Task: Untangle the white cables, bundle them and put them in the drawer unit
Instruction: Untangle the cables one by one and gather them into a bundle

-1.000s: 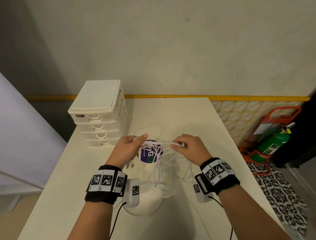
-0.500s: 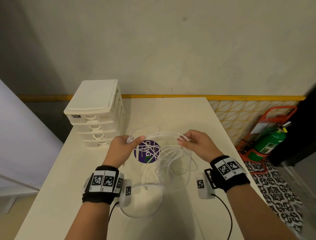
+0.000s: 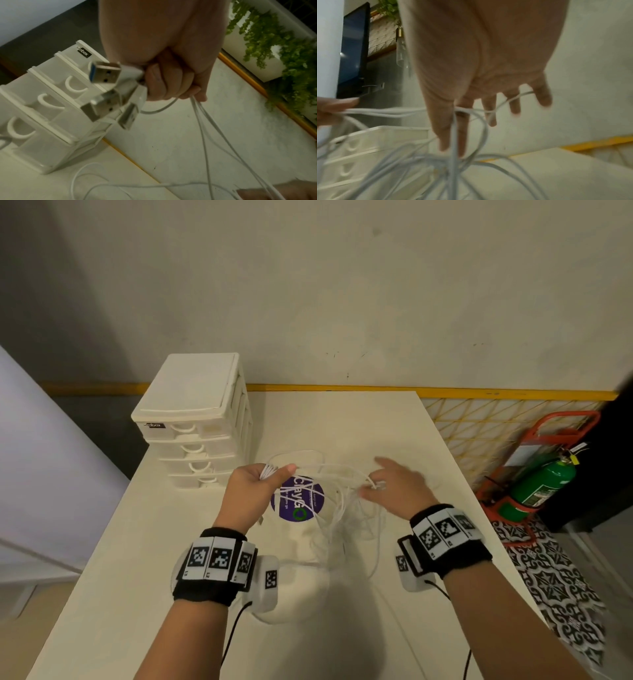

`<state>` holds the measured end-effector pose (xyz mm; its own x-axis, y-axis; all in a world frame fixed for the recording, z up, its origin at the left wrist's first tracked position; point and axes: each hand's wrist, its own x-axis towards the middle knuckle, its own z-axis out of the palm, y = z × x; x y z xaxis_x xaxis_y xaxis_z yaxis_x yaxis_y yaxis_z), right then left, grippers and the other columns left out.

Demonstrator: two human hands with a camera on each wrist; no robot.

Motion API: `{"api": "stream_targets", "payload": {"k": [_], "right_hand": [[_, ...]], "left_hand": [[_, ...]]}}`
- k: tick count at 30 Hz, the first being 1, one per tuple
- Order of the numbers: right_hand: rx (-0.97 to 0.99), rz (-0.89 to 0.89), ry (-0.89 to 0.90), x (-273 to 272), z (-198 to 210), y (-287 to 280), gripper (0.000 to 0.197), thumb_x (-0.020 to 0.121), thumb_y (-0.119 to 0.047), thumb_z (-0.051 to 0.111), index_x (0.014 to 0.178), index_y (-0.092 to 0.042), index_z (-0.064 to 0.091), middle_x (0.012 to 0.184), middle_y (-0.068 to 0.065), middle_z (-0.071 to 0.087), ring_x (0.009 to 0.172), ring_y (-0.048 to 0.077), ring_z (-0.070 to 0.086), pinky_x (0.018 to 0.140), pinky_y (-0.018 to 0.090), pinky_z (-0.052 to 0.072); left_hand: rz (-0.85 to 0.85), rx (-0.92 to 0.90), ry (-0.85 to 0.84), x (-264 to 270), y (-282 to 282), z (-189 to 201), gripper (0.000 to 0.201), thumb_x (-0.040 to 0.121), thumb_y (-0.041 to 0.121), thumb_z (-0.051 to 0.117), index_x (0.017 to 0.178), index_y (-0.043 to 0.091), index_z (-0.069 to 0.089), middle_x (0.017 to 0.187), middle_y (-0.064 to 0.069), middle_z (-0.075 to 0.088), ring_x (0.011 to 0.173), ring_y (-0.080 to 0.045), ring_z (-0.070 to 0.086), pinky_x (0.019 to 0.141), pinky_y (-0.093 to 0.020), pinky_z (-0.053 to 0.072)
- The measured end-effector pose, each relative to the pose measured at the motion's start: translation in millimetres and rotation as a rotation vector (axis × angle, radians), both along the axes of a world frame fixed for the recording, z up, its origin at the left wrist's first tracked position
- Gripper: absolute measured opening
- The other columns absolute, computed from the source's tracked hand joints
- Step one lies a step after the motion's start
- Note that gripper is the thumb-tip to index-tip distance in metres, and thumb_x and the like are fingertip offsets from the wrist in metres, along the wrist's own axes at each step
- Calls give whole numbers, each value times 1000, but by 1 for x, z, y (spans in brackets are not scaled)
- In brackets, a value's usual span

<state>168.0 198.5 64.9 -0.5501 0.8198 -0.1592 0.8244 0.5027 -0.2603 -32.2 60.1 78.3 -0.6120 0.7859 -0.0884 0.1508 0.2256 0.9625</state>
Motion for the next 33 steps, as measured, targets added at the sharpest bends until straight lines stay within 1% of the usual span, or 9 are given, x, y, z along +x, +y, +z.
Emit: {"api": "stream_targets", "payload": {"k": [2,3,7,10,17,21,27,30,33], "right_hand": [[143,-29,-112,4,4,9,43,88,-48,51,128,-31,50,156,-3,16,145,26,7,113,53,15],[176,-60,-86,7,5,12,55,87,-47,53,138,-30,38,158,-4,7,145,27,2,113,55,14],[-114,-206,286,14,-2,15,103,70,-48,75,148,-25,12,157,-1,13,143,23,16,114,46,22],[-384,-244,483,19,-4,11,117,63,-43,82,149,-26,5,157,-2,13,143,19,18,114,36,22],[-223,-362,515,16,2,10,132,59,-52,80,147,-23,-13,156,4,-20,146,18,-2,117,38,15],[-279,-371,427,18,2,10,123,64,-58,74,149,-23,-7,158,4,-8,145,20,10,113,40,21],[-142,-344,431,16,-17,1,78,72,-61,65,136,-23,42,143,4,43,130,23,41,108,44,33],[149,-191,430,1,-15,-12,77,69,-67,62,132,-26,47,142,0,43,133,23,34,109,47,27],[111,81,462,-18,-13,-28,94,60,-74,62,140,-31,34,147,-4,37,141,19,21,116,50,11]], "left_hand": [[13,18,7,-1,1,-1,45,82,34,71,57,6,47,30,9,36,27,-6,31,32,-17,25],[24,29,12,-2,2,-1,45,81,34,72,58,5,47,31,9,34,27,-7,30,32,-17,25],[32,24,19,-3,2,0,46,82,36,71,56,6,47,31,9,34,25,-9,30,29,-17,26],[10,7,17,-1,1,-2,45,83,35,69,51,12,49,29,8,38,26,-7,33,30,-17,26],[25,3,62,0,4,-6,45,82,36,70,54,7,50,28,8,35,27,-6,31,34,-20,28],[32,-30,40,-3,5,-8,45,82,36,70,54,7,50,29,9,38,28,-4,32,40,-22,30],[-41,-64,-10,8,5,-13,41,84,35,69,65,4,49,29,10,31,26,-5,28,32,-14,26],[-71,-66,-18,15,8,-14,48,83,37,69,56,6,44,32,10,31,30,-6,28,36,-13,25],[-159,-48,-43,23,9,-10,53,85,36,67,44,15,40,34,9,31,33,-7,26,37,-14,24]]}}
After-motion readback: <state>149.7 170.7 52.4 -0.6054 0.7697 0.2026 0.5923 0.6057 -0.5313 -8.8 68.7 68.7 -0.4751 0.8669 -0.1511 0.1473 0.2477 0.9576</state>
